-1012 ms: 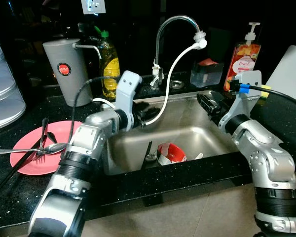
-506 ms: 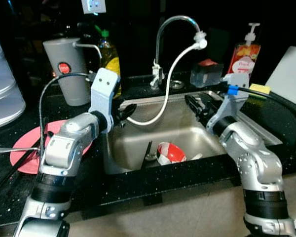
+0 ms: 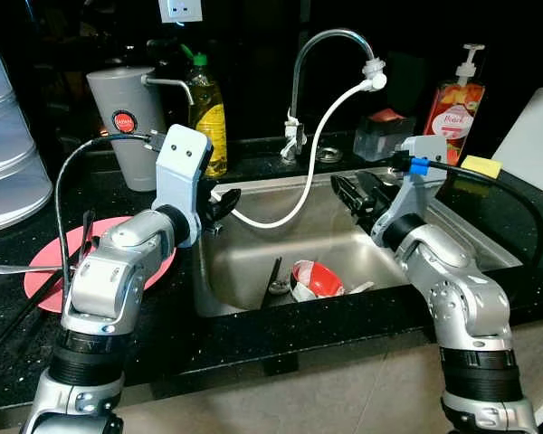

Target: Kitchen organization

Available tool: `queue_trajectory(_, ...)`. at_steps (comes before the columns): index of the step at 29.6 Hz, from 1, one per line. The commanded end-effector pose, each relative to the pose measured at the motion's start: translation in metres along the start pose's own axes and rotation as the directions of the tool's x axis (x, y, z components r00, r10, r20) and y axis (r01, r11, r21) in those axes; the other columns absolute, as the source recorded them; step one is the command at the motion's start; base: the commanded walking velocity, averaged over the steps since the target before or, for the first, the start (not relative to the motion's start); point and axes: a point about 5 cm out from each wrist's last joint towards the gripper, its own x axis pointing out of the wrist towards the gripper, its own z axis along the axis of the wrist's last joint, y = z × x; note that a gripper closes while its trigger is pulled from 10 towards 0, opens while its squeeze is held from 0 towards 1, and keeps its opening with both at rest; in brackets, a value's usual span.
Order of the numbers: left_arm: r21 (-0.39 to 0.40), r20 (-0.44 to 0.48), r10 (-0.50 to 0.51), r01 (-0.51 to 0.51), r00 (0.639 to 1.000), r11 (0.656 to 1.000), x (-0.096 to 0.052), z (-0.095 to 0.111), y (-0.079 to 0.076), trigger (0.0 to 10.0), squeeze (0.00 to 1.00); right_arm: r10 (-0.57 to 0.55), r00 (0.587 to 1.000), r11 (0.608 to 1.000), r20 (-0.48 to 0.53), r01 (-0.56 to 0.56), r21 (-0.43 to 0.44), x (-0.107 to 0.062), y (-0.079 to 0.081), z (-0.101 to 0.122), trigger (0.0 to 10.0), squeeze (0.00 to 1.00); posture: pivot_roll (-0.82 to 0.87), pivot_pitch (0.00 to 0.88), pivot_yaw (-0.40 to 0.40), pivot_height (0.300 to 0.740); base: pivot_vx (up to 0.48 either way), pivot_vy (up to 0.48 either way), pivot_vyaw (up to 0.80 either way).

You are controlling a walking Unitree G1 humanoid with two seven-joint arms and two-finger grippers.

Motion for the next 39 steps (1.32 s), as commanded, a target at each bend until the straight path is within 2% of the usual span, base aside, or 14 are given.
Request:
queue_trajectory(1,0.018,-0.004,0.018,-0.018,1.000,1.000,-0.004,0.001,0.002,10.0,0.00,0.008,1.000,1.000,-0.001,-0.008,0.003,0.000,0.003,0.000,10.0,0.00,-0.05,0.079,0.007,0.740,0.000,0.000,0.00)
queue_trajectory(13,0.049,0.004,0.042,-0.042,0.999,0.998,-0.008,0.004,0.007,10.0,0.00,0.010,1.000,1.000,0.005,-0.010,0.004,0.000,0.004,0.000,10.0,0.00,-0.05,0.051,0.005,0.740,0.000,0.000,0.00)
queue_trajectory(15,0.094,0.027,0.076,-0.078,0.997,0.993,-0.008,0.011,0.017,10.0,0.00,0.011,1.000,1.000,0.006,-0.011,0.004,0.001,0.004,0.000,10.0,0.00,-0.04,0.050,0.002,0.740,0.000,0.000,0.00)
queue_trajectory(16,0.133,0.054,0.116,-0.122,0.992,0.984,-0.009,0.022,0.030,10.0,0.00,0.013,1.000,1.000,0.007,-0.013,0.004,0.001,0.004,0.000,10.0,0.00,-0.04,0.050,0.002,0.740,0.000,0.000,0.00)
queue_trajectory(17,0.150,0.063,0.133,-0.141,0.989,0.979,-0.011,0.026,0.036,10.0,0.00,0.013,1.000,1.000,0.007,-0.013,0.004,0.002,0.004,0.000,10.0,0.00,-0.04,0.050,0.002,0.740,0.000,0.000,0.00)
queue_trajectory(22,0.232,0.114,0.193,-0.215,0.975,0.949,-0.016,0.041,0.051,10.0,0.00,0.009,1.000,1.000,0.008,-0.009,0.004,0.001,0.002,0.001,10.0,0.00,-0.04,0.051,0.002,0.740,0.000,0.000,0.00)
queue_trajectory(25,0.247,0.127,0.197,-0.224,0.972,0.943,-0.017,0.044,0.053,10.0,0.00,0.007,1.000,1.000,0.008,-0.008,0.004,0.001,0.002,0.001,10.0,0.00,-0.04,0.051,0.002,0.740,0.000,0.000,0.00)
queue_trajectory(27,0.262,0.187,0.198,-0.243,0.962,0.934,-0.019,0.055,0.055,10.0,0.00,0.006,1.000,1.000,0.009,-0.006,0.005,0.001,0.002,0.001,10.0,0.00,-0.04,0.052,0.002,0.740,0.000,0.000,0.00)
queue_trajectory(28,0.262,0.187,0.198,-0.243,0.962,0.934,-0.019,0.055,0.055,10.0,0.00,0.006,1.000,1.000,0.009,-0.006,0.005,0.001,0.002,0.001,10.0,0.00,-0.04,0.052,0.002,0.740,0.000,0.000,0.00)
queue_trajectory(30,0.281,0.271,0.194,-0.271,0.943,0.921,-0.019,0.070,0.055,10.0,0.00,0.006,1.000,1.000,0.011,-0.006,0.006,0.001,0.002,0.001,10.0,0.00,-0.05,0.052,0.002,0.740,0.000,0.000,0.00)
queue_trajectory(32,0.281,0.271,0.194,-0.271,0.943,0.921,-0.019,0.070,0.055,10.0,0.00,0.006,1.000,1.000,0.011,-0.006,0.006,0.001,0.002,0.001,10.0,0.00,-0.05,0.052,0.002,0.740,0.000,0.000,0.00)
queue_trajectory(33,0.302,0.342,0.202,-0.311,0.918,0.901,-0.018,0.084,0.058,10.0,0.00,0.005,1.000,1.000,0.013,-0.005,0.005,0.001,0.001,0.002,10.0,0.00,-0.05,0.053,0.004,0.740,0.000,0.000,0.00)
queue_trajectory(34,0.307,0.360,0.204,-0.322,0.910,0.896,-0.018,0.089,0.059,10.0,0.00,0.004,1.000,1.000,0.014,-0.005,0.004,0.001,0.001,0.002,10.0,0.00,-0.05,0.053,0.004,0.740,0.000,0.000,0.00)
queue_trajectory(39,0.330,0.389,0.197,-0.336,0.900,0.882,-0.017,0.095,0.060,10.0,0.00,-0.003,1.000,1.000,0.015,0.003,0.001,0.000,0.000,0.003,10.0,0.00,-0.06,0.055,0.009,0.740,0.000,0.000,0.00)
